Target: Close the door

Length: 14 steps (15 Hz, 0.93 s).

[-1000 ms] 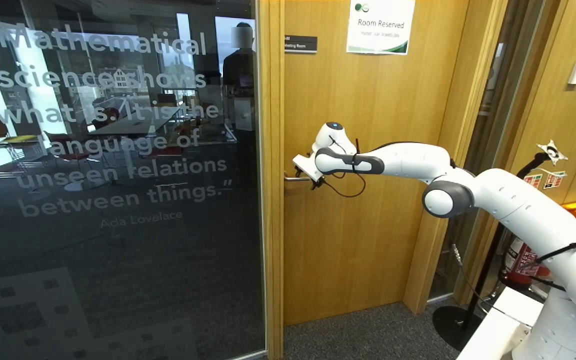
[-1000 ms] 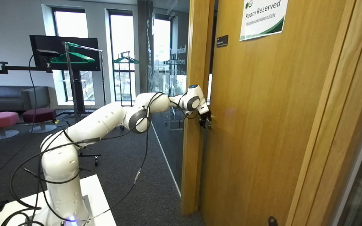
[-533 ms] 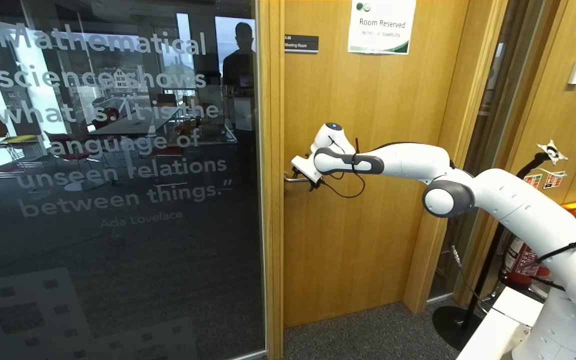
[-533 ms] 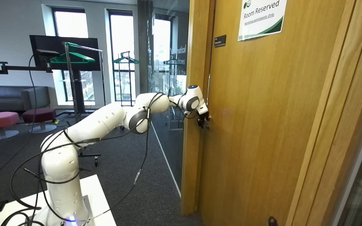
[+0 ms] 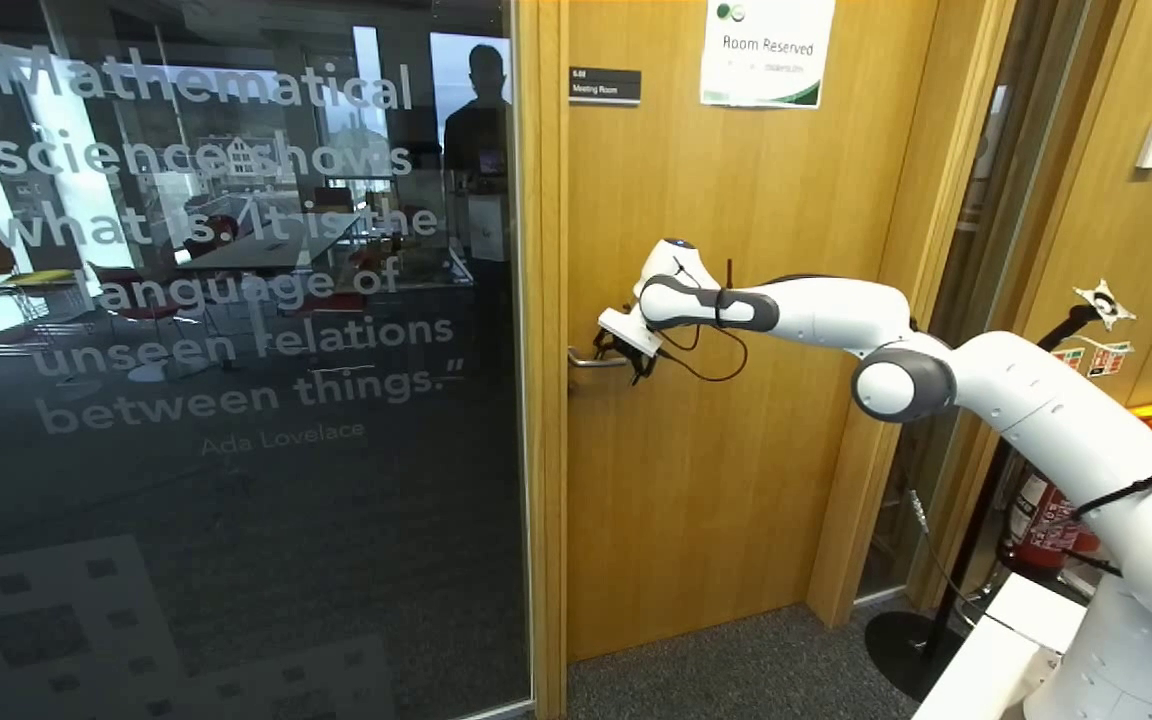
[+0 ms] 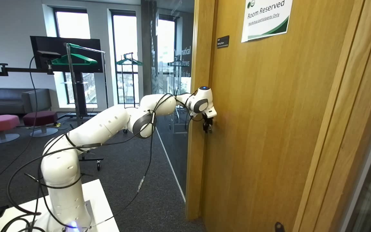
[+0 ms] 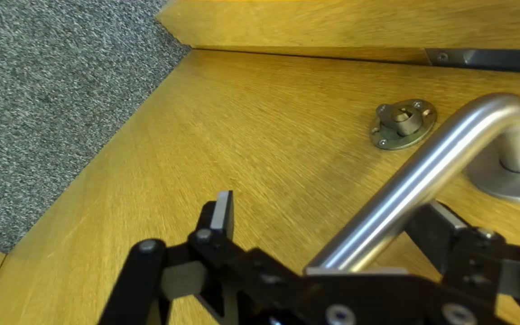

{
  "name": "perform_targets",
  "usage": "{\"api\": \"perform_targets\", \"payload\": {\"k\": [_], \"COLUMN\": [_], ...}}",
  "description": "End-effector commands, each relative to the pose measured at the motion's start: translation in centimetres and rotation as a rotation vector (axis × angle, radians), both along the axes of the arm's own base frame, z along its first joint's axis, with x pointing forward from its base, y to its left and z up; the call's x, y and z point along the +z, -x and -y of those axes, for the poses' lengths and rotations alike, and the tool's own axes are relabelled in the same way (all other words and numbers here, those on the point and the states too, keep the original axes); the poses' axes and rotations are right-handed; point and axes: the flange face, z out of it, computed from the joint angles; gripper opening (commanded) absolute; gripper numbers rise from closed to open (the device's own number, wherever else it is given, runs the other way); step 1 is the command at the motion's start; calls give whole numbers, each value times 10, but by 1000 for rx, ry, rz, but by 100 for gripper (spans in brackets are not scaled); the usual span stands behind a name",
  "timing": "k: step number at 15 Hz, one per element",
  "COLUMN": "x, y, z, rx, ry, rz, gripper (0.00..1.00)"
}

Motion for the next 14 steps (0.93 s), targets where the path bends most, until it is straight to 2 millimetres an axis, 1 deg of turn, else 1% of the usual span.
{"api": "perform_targets", "payload": {"k": [1, 4, 6, 10, 14], "x": [15, 22, 31, 39, 50], "y": [20, 27, 31, 35, 50], "z": [7, 16, 18, 26, 26], "rx": [103, 115, 120, 130, 188], "ry": [-13, -8, -27, -39, -44], "rz": [-133, -175, -194, -206, -291], "gripper": [100, 100, 100, 100, 100]}}
